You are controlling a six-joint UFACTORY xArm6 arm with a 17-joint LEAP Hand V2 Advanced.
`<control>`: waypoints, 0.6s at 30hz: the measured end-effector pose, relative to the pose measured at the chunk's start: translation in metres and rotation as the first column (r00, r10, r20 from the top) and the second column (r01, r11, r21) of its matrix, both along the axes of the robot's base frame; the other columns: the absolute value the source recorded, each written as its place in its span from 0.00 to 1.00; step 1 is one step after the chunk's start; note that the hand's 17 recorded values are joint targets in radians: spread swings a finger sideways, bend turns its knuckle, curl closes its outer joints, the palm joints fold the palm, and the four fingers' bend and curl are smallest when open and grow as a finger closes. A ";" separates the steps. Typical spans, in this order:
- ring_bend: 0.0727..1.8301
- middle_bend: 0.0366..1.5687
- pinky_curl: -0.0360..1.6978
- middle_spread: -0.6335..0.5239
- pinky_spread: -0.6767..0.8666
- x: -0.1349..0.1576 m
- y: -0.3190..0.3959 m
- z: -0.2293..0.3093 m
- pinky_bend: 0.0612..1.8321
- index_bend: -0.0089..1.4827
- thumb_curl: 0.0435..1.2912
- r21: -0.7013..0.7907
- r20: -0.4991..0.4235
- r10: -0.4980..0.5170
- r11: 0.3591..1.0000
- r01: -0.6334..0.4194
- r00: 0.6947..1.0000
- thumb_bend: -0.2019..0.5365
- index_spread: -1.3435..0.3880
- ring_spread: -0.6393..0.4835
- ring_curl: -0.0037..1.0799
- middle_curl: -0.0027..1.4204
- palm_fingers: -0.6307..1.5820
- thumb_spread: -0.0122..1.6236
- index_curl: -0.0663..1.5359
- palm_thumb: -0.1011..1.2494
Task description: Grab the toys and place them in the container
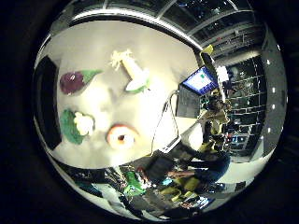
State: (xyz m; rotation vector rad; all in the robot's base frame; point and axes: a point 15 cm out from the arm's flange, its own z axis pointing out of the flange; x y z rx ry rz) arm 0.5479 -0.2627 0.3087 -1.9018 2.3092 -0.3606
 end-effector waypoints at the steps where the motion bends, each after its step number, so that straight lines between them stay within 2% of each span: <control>1: 0.12 0.12 0.20 0.57 0.69 0.009 -0.013 -0.007 0.17 0.11 0.19 -0.002 -0.002 -0.003 1.000 0.003 1.000 0.24 0.57 0.71 0.25 0.23 0.36 0.63 0.20 0.42; 5: 0.12 0.13 0.20 0.57 0.68 0.024 -0.052 -0.046 0.17 0.11 0.19 -0.004 -0.029 0.003 1.000 -0.003 1.000 0.24 0.58 0.71 0.24 0.23 0.36 0.63 0.20 0.42; 9: 0.12 0.14 0.19 0.57 0.67 0.041 -0.074 -0.071 0.16 0.11 0.19 -0.042 0.016 0.017 0.999 -0.016 1.000 0.24 0.60 0.68 0.24 0.24 0.37 0.63 0.21 0.42; 15: 0.12 0.14 0.19 0.57 0.66 0.042 -0.105 -0.117 0.15 0.12 0.20 -0.052 0.022 -0.010 0.999 0.011 1.000 0.24 0.62 0.67 0.24 0.24 0.38 0.63 0.21 0.42; 18: 0.10 0.13 0.19 0.58 0.67 0.042 -0.108 -0.139 0.13 0.13 0.19 -0.055 0.005 -0.013 0.998 0.014 1.000 0.22 0.62 0.69 0.23 0.23 0.38 0.63 0.22 0.38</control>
